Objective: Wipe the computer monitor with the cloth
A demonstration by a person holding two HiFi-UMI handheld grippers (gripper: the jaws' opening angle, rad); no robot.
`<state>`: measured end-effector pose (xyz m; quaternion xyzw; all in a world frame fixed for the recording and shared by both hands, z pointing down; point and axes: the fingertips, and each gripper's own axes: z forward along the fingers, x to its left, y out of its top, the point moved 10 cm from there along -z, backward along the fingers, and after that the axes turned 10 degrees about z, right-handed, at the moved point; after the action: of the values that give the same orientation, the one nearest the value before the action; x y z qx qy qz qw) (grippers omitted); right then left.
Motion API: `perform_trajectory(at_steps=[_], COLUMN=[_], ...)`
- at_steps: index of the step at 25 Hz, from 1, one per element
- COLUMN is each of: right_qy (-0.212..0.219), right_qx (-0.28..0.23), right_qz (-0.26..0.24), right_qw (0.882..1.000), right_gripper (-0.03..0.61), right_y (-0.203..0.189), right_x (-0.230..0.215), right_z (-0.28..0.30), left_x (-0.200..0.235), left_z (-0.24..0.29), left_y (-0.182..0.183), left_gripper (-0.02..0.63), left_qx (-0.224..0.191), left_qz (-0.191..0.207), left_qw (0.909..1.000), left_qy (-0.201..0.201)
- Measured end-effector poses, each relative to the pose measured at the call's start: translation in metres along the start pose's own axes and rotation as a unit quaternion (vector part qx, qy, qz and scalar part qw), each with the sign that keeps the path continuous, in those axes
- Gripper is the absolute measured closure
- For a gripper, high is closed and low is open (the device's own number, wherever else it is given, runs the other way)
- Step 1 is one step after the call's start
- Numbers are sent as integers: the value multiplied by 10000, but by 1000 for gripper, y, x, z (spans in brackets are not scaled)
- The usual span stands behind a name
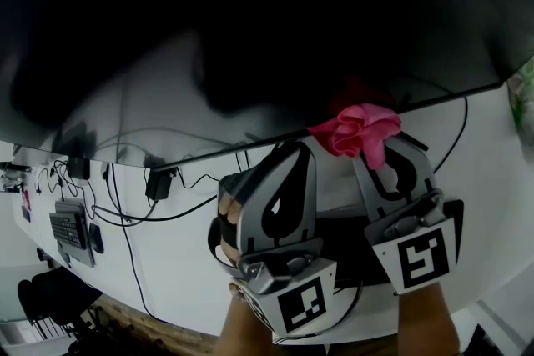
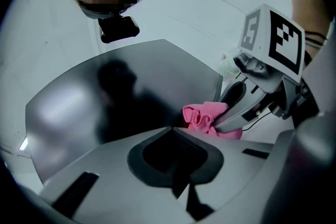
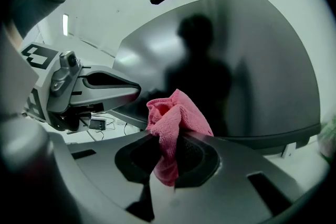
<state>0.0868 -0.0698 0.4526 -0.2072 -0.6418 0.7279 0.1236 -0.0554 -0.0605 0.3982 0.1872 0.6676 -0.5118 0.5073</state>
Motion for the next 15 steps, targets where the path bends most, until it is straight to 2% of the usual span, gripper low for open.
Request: perform_trajectory(at_steps=[15], right_qy=[523], right_qx=[96], right_qz=[-107], right_qw=[9985], right_gripper=[515], right_y=[-10], right_x=[90], right_z=[51], left_x=[42], left_z=[-60], left_y=[-71], left_gripper=[607], left_qx=[462], left_qz=[-3], left_qw=[9985], left_qy=[285])
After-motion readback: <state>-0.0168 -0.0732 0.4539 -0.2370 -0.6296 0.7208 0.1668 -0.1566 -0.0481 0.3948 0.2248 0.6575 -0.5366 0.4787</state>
